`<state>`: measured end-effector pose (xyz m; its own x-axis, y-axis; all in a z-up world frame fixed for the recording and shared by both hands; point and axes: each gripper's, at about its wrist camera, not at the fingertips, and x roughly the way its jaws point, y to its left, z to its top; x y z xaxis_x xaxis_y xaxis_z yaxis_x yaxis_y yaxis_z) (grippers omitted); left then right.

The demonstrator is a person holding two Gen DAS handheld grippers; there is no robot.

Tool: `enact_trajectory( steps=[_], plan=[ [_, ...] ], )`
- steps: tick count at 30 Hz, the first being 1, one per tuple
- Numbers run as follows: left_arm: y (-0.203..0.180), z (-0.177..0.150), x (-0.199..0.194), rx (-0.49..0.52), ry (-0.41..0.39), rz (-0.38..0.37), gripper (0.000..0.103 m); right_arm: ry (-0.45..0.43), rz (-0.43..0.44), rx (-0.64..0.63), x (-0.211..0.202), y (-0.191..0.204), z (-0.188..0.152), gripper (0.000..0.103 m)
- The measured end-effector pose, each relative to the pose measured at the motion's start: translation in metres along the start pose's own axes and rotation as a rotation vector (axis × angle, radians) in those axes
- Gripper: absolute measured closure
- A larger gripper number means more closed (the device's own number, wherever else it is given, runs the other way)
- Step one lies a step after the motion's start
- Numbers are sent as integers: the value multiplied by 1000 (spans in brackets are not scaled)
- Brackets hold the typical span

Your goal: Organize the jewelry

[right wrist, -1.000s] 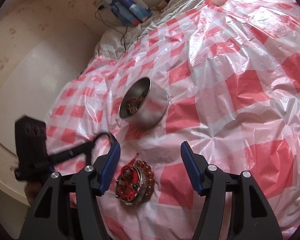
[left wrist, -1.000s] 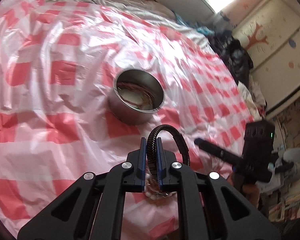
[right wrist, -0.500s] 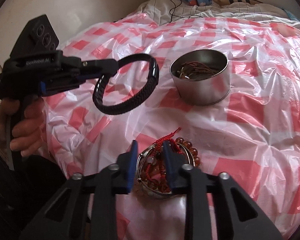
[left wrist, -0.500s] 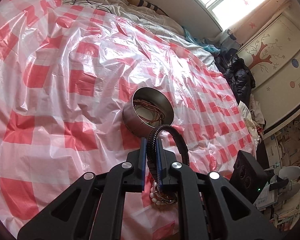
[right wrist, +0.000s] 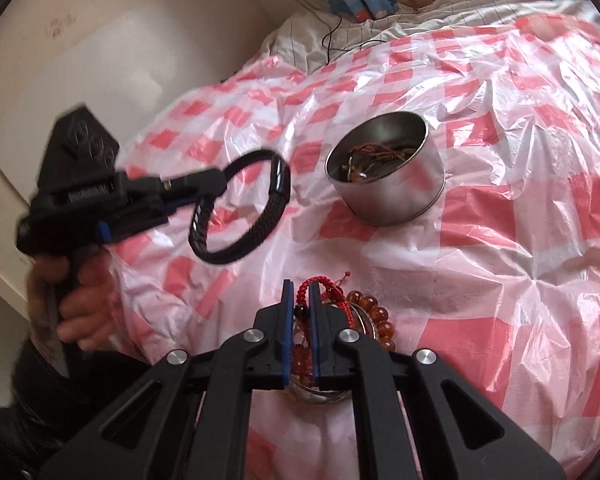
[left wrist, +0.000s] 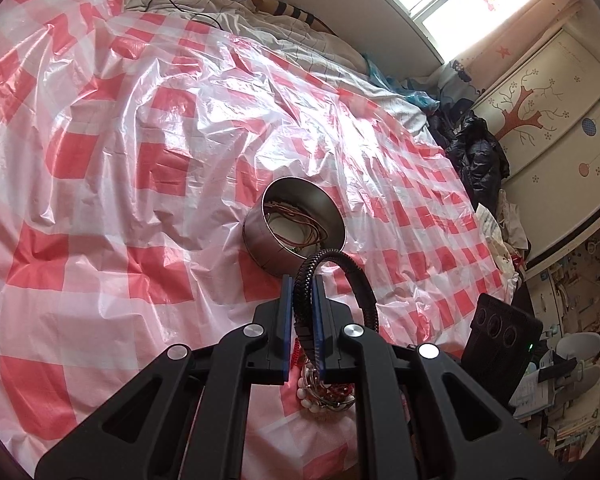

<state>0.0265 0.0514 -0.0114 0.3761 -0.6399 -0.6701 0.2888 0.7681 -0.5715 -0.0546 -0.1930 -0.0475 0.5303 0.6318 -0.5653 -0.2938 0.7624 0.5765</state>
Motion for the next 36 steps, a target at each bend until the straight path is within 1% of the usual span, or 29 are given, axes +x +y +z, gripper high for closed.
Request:
enact_trajectory(
  steps=[3,8,12,15,23,36],
  plan=[
    [-1,0,0,2,1,1,95,-54,90,66,-13,-8,6,95],
    [-3,2,0,3,2,-3,95,-142,231,136,-30,-15,16,95],
    [-6,4,2,7,3,-6,95,-195,303,192,-42,-24,21,95],
    [-9,5,6,10,4,-7,95,-215,316,215,-46,-28,25,95],
    [-15,7,16,23,8,-9,95,-251,319,227,-59,-32,29,95],
    [-19,12,29,28,2,-2,95,-256,300,218,-56,-34,52,95]
  ],
)
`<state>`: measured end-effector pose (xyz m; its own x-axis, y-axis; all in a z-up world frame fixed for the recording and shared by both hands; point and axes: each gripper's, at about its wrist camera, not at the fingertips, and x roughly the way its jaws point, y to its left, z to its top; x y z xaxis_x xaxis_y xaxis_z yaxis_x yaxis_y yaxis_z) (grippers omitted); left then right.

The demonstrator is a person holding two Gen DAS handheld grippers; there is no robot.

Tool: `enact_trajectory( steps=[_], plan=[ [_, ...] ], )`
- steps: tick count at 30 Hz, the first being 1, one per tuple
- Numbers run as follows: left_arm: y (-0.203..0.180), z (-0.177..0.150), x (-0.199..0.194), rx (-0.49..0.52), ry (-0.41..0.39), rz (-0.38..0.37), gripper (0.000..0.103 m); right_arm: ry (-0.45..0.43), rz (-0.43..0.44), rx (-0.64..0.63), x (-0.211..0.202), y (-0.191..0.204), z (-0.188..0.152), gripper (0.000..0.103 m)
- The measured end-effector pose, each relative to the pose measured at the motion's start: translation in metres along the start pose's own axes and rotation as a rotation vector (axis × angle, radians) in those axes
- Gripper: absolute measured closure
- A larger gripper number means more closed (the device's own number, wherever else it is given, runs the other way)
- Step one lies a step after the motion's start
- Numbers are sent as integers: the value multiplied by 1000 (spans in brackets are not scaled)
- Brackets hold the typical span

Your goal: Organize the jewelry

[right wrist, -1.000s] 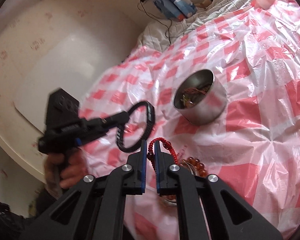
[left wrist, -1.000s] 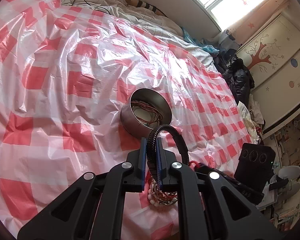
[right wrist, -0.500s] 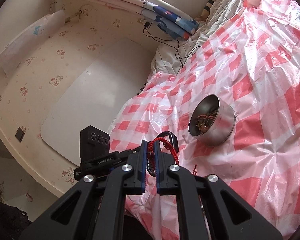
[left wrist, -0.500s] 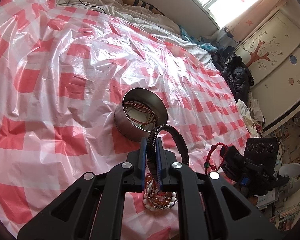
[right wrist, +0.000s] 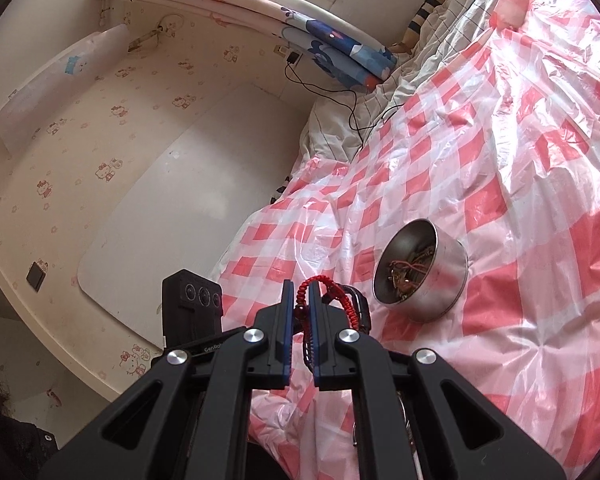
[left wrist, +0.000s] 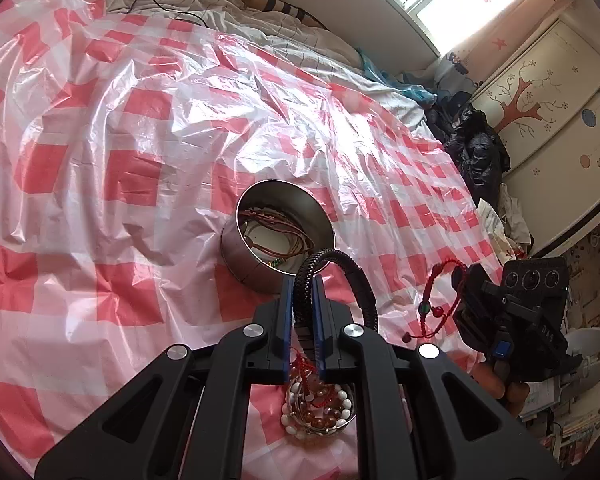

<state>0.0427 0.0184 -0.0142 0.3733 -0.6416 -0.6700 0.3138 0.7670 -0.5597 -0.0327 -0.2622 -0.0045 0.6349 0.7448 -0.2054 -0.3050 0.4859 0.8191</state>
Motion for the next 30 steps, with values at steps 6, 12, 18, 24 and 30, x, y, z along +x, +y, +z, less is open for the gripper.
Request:
enact_trajectory(
  steps=[6,12,18,24,30],
  plan=[
    [-1,6,8,-4,-13,2,95,11,-9,-7,8,0,7,95],
    [5,21,17,-41,-59,9,95,27,-34,-23,23,-1,20,95],
    [14,38,33,-97,-104,23,95,48,-81,-37,48,-11,40,95],
    [13,44,65,-82,-74,132,94,116,-232,-108,87,-22,50,95],
    [4,40,62,-26,-66,242,86,206,-349,-111,114,-37,43,94]
  ],
)
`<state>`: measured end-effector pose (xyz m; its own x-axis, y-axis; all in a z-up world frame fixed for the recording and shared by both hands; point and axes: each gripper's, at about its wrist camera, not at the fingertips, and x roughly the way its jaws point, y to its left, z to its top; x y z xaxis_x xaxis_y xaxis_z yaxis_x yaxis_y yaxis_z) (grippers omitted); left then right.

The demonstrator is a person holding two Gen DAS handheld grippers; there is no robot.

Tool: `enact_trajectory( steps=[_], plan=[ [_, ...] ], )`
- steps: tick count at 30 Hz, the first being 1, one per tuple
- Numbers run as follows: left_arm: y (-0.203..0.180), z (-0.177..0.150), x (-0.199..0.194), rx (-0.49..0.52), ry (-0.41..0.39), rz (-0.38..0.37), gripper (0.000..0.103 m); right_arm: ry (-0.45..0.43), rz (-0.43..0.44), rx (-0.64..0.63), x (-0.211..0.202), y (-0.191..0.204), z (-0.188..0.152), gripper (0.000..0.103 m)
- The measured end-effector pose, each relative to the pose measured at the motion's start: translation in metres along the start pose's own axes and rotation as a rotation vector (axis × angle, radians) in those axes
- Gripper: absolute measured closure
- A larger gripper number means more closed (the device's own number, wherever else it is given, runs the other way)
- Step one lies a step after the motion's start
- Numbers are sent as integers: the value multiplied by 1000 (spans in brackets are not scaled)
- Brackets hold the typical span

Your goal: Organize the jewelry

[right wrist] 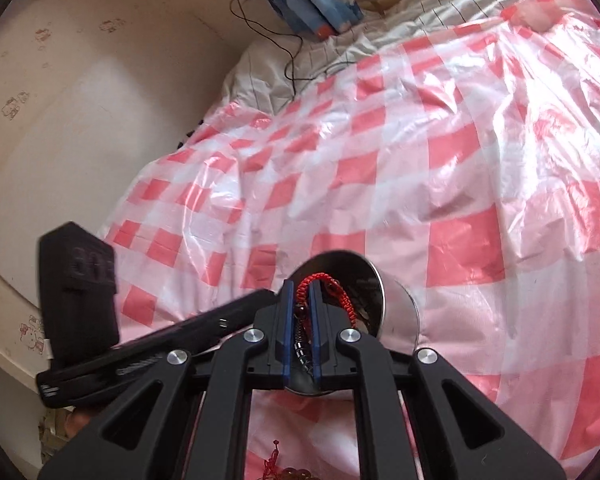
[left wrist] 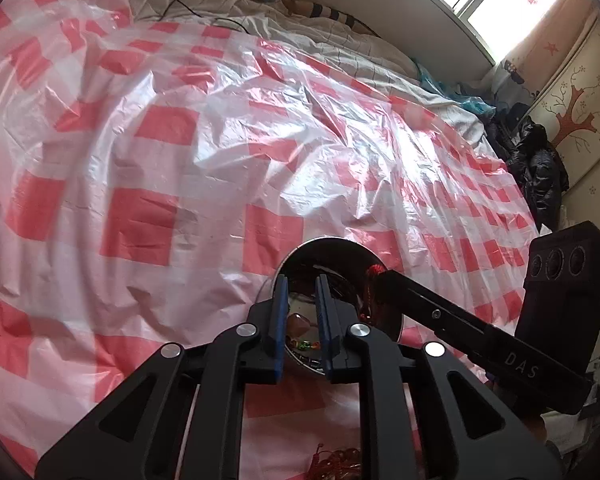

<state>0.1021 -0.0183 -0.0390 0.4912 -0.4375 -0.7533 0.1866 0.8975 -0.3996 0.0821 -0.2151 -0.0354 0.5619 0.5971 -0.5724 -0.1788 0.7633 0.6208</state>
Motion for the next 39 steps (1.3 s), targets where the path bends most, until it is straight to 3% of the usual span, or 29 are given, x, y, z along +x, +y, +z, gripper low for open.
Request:
enact_trajectory(
  steps=[2,5,12,20,24,39],
  plan=[
    [0,-2,-9,18,-29,33,76,-27,-3,1,-8,0,1,92],
    [4,-7,-21,50,-60,103,65,-77,-8,35,-24,-4,-1,69],
    [1,-21,-43,153,-135,259,46,-86,-20,53,-32,-3,-4,65],
    [-11,-26,-51,241,-176,335,41,-58,-43,27,-25,4,-10,58],
    [-16,-27,-50,266,-177,339,40,-59,-58,4,-25,9,-11,50],
    [-23,-31,-47,306,-167,352,35,-56,-66,-11,-27,12,-12,45]
  ],
)
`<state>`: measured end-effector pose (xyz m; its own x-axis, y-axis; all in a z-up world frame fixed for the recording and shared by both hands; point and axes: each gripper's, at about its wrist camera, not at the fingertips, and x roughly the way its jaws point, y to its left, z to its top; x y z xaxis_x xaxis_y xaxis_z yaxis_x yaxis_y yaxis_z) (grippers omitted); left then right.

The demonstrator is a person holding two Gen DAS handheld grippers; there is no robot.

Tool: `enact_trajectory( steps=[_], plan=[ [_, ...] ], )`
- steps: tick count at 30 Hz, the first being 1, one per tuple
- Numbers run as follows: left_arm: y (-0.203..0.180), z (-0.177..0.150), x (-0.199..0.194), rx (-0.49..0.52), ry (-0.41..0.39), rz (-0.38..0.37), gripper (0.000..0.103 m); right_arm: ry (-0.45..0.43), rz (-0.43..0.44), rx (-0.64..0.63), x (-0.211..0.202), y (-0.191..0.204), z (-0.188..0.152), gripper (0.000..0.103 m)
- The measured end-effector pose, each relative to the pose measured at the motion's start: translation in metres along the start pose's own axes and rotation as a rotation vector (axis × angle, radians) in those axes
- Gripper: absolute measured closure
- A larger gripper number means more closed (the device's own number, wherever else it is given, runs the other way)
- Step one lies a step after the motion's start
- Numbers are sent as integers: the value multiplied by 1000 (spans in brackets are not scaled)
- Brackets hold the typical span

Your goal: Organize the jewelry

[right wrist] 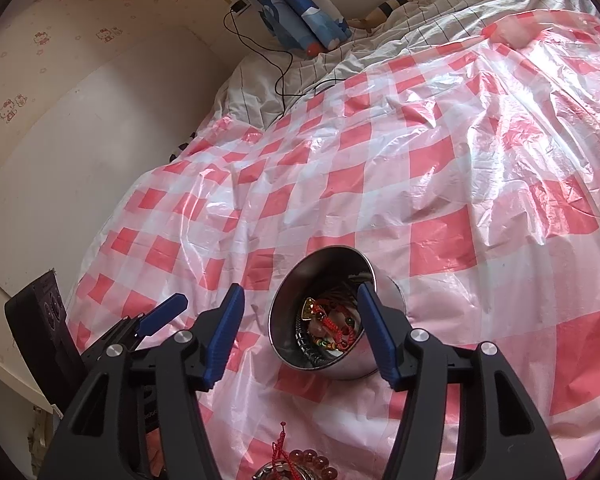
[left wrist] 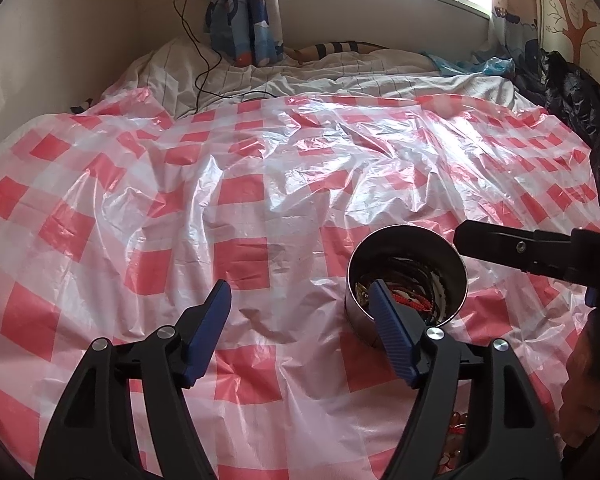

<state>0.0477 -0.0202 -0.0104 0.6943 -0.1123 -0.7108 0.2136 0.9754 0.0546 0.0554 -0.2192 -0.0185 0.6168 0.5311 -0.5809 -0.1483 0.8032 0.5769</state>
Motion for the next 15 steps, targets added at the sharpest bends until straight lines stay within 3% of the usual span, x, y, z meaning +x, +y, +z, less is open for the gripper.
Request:
enact_trajectory(
  steps=[15],
  plan=[
    [4,-5,-7,38,-6,10,32,20,-55,-59,-27,7,-6,36]
  ],
)
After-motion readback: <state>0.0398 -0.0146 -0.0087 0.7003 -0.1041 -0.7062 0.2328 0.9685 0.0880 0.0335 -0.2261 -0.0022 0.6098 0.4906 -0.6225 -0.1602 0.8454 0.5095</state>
